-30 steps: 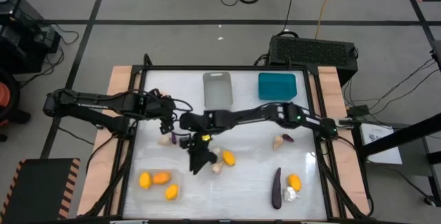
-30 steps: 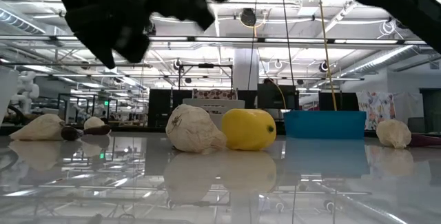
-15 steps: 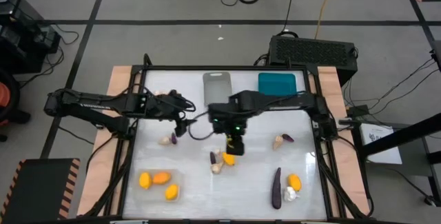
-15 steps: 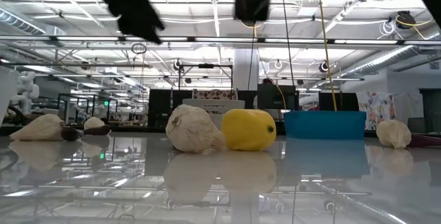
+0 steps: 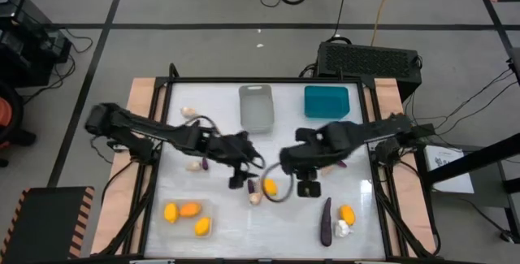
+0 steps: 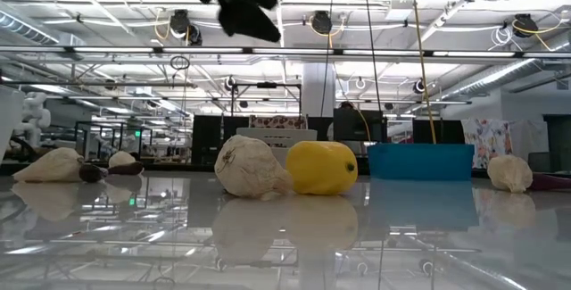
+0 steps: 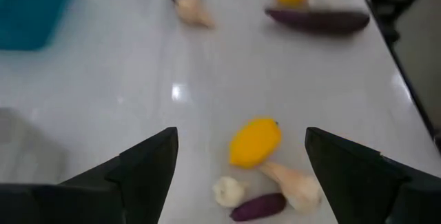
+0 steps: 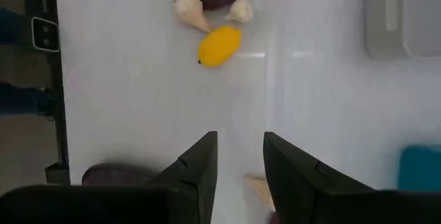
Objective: Sort produce into baskets
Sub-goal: Put the lemon into the transparent bin
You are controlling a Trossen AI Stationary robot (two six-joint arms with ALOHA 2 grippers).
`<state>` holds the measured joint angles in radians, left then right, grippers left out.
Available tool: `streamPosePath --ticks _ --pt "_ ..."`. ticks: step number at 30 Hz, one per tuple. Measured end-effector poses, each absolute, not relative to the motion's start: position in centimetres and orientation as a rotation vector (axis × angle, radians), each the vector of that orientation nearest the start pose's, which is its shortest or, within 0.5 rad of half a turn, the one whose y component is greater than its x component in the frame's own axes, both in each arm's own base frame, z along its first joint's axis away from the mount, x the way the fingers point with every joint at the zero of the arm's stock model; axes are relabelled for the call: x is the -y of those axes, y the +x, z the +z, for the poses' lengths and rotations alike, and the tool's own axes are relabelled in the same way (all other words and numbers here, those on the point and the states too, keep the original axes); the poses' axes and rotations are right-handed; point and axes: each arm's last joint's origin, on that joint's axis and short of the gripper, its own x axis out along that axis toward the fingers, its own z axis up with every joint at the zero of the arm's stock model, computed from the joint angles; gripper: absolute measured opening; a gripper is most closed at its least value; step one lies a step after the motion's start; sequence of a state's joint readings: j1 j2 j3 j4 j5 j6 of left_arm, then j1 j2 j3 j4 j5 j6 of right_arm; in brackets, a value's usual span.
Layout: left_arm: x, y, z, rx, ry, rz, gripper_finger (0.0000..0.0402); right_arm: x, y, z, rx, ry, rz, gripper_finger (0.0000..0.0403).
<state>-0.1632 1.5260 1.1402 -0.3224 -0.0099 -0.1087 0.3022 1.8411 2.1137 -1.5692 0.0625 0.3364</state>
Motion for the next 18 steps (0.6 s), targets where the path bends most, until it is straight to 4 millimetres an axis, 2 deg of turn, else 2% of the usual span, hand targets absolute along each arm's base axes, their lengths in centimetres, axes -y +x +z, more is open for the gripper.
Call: streamPosePath --ticks 5,9,14,18 --pt "6.0 36.9 25.8 -0.829 0.042 -0.181 0.0325 -11.9 28.5 39.5 -1.265 0.046 -0.050 0.0109" --pt "6.5 39.2 24.9 -0.909 0.103 -0.228 0.0325 -13.4 25.1 38.5 -1.240 0.020 -0.109 0.0109" --pt "7.4 41.5 24.3 -0.935 0.098 -0.259 0.0325 -14.6 21.7 35.5 -1.186 0.078 -0.095 0.0109" --pt "8.9 43.0 23.4 -0.941 0.105 -0.294 0.0325 -14.8 20.4 32.1 -1.113 0.125 -0.070 0.0107"
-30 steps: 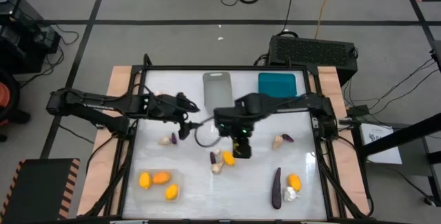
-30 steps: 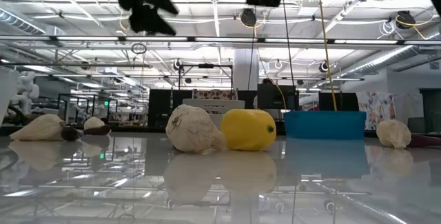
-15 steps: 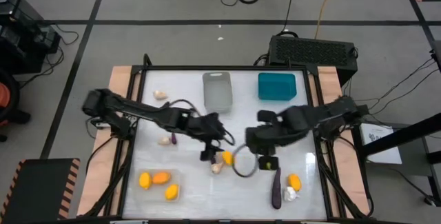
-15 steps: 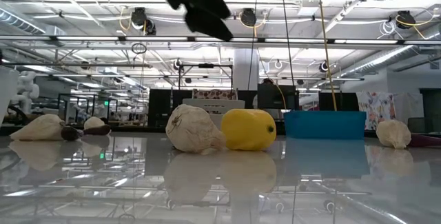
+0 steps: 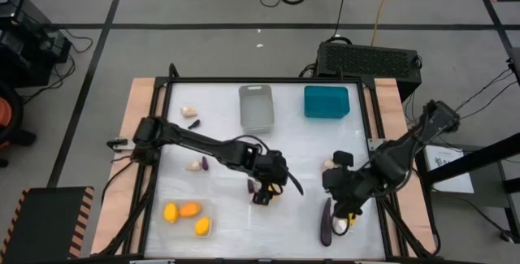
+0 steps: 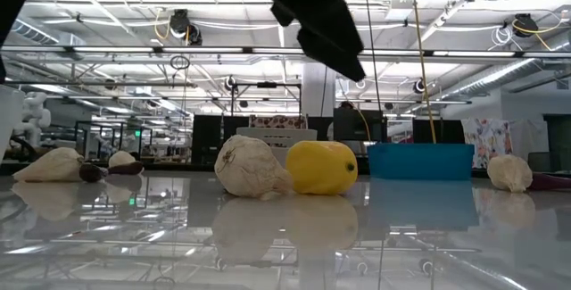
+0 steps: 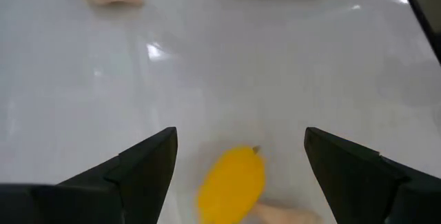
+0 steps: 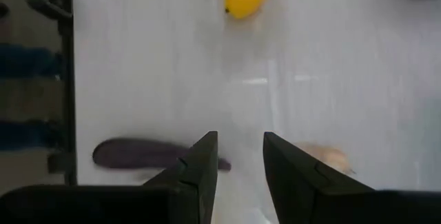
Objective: Sort produce into baskets
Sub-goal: Put the lemon into the transparent bin
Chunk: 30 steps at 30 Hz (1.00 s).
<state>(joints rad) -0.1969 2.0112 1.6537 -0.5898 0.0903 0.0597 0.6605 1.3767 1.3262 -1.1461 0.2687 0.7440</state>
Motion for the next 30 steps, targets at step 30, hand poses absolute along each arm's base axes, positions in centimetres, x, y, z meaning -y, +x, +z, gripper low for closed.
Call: streamPosePath --ticks 30 --pt "8.5 43.6 16.8 -1.178 0.278 -0.436 0.0322 -12.5 20.9 25.5 -0.994 0.232 -0.144 0.0036"
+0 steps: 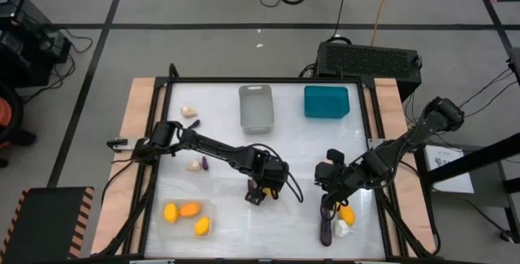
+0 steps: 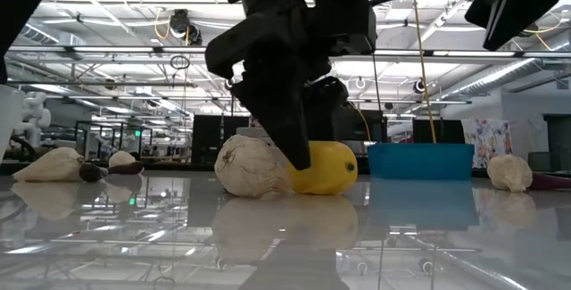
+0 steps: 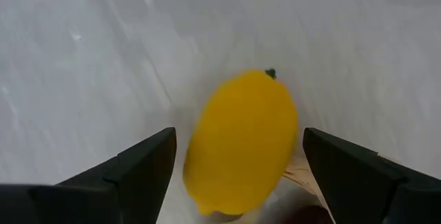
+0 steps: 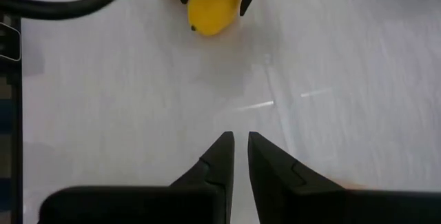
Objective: Sort produce into baskets
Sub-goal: Put the lemon into the transparent bin
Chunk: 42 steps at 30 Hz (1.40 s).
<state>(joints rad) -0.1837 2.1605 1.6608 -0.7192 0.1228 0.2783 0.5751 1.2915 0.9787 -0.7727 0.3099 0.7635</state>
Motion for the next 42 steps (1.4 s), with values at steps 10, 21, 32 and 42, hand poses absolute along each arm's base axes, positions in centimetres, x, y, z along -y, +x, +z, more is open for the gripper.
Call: streamPosePath --ticks 10,21,32,42 --pt "8.4 43.6 16.7 -1.178 0.290 -0.415 0.0243 -12.5 20.9 25.5 -0.992 0.230 -0.147 0.0036" --pt "7.3 42.6 20.7 -1.280 0.159 -0.244 0.0197 -12.4 20.8 25.4 -1.006 0.194 -0.142 0.0036" --pt "9.8 34.9 29.7 -1.424 -0.236 0.078 0.0195 -12.7 20.6 25.4 -1.071 0.294 -0.087 0.0036" --pt "17.6 27.3 31.6 -1.531 -0.124 0.119 0.0195 -12.2 19.4 24.8 -1.188 0.631 -0.388 0.0041"
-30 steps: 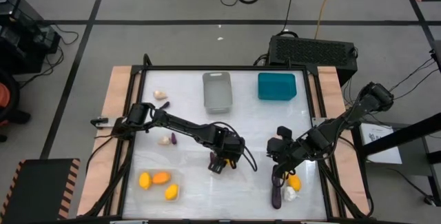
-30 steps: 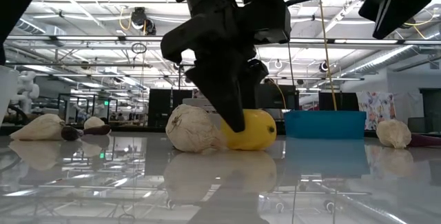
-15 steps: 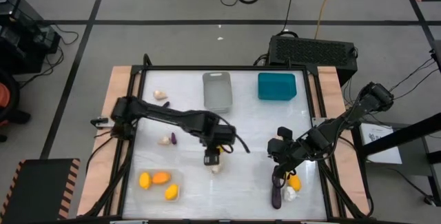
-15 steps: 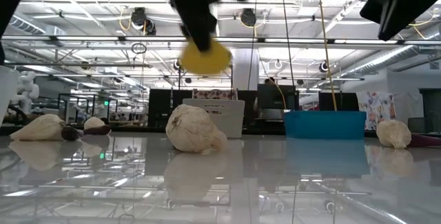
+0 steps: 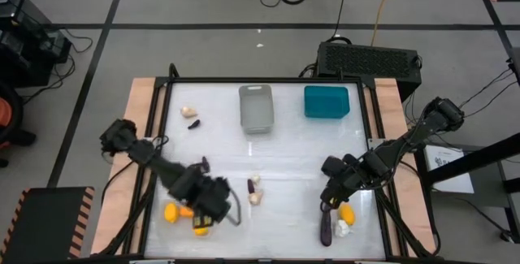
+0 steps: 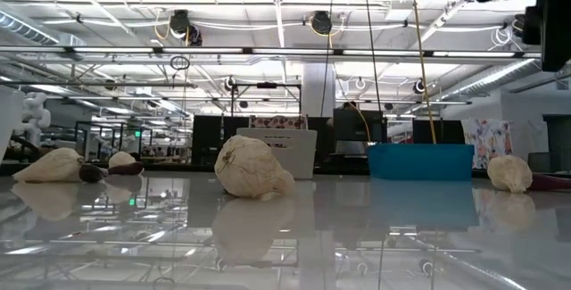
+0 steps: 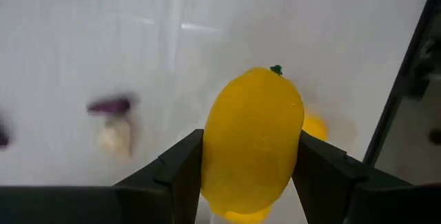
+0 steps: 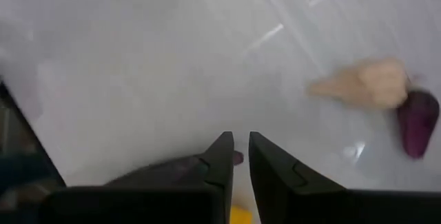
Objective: Sort produce into baskets
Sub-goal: Put the lemon into the transparent bin
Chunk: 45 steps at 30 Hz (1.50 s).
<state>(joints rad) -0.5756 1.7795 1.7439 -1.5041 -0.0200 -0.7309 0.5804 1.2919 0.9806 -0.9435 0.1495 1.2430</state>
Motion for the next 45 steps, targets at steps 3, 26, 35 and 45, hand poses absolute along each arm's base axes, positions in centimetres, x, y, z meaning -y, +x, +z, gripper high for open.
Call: streamPosePath --ticks 3,26,35,45 --pt "19.7 25.2 30.3 -1.572 -0.102 0.128 0.0195 -12.1 19.0 24.7 -1.200 0.695 -0.478 0.0053" --pt "25.4 17.1 25.7 -1.536 -0.264 0.244 0.0195 -13.4 16.2 23.8 -1.258 0.883 -0.767 0.0274" --pt "24.2 18.6 25.7 -1.539 -0.300 0.294 0.0228 -16.5 15.0 23.6 -1.299 0.974 -0.619 0.0309" --pt "23.0 19.9 25.7 -1.676 -0.351 0.245 0.0273 -18.7 13.7 22.0 -1.321 0.987 -0.742 0.0307"
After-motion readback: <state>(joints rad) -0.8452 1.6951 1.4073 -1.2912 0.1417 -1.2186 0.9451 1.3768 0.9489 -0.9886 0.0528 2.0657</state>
